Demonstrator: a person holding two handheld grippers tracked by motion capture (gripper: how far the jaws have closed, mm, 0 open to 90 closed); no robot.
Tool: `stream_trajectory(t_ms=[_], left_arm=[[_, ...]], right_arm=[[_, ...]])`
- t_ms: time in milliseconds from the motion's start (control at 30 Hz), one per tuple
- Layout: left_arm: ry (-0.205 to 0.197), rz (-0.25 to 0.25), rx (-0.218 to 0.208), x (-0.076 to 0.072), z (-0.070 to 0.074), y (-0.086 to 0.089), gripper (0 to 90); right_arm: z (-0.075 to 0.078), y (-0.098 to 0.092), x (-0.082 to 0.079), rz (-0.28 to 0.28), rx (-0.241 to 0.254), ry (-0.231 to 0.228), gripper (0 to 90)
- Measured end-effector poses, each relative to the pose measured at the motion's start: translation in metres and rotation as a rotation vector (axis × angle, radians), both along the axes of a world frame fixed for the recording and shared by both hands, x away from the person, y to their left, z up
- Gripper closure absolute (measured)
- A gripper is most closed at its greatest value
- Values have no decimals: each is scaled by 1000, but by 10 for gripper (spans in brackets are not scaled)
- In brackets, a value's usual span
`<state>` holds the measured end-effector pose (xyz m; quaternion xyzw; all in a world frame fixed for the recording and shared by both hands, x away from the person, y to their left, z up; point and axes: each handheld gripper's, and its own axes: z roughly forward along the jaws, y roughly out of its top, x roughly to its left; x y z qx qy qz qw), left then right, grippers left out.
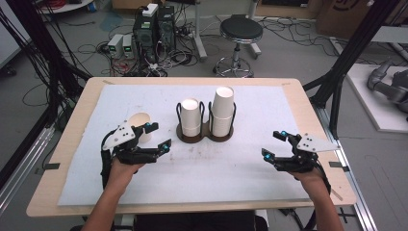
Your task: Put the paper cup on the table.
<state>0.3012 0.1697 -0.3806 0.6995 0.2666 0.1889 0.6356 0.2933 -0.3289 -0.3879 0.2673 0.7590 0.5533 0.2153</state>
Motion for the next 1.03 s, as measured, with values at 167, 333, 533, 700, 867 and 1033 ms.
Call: stream_trajectory(t_ms=[167, 333, 533, 700, 867, 1033], left_arm=[[2, -5, 5, 0, -2, 1, 215], [3, -9, 4, -1, -3, 0, 215], [1, -12, 2, 0, -3, 1, 215], [6, -9, -1, 1, -4, 0, 215], [5, -9, -1, 2, -5, 0, 215], [9, -6, -2, 3, -5, 1, 214]], right_arm=[[0, 0, -2, -8, -5, -1, 220], [2, -3, -4, -17, -1, -5, 220], [2, -3, -5, -21, -5, 0, 220], [1, -4, -5, -22, -8, 0, 220], [1, -4, -4, -22, -4, 3, 220], [0, -5, -2, -24, -6, 2, 220]])
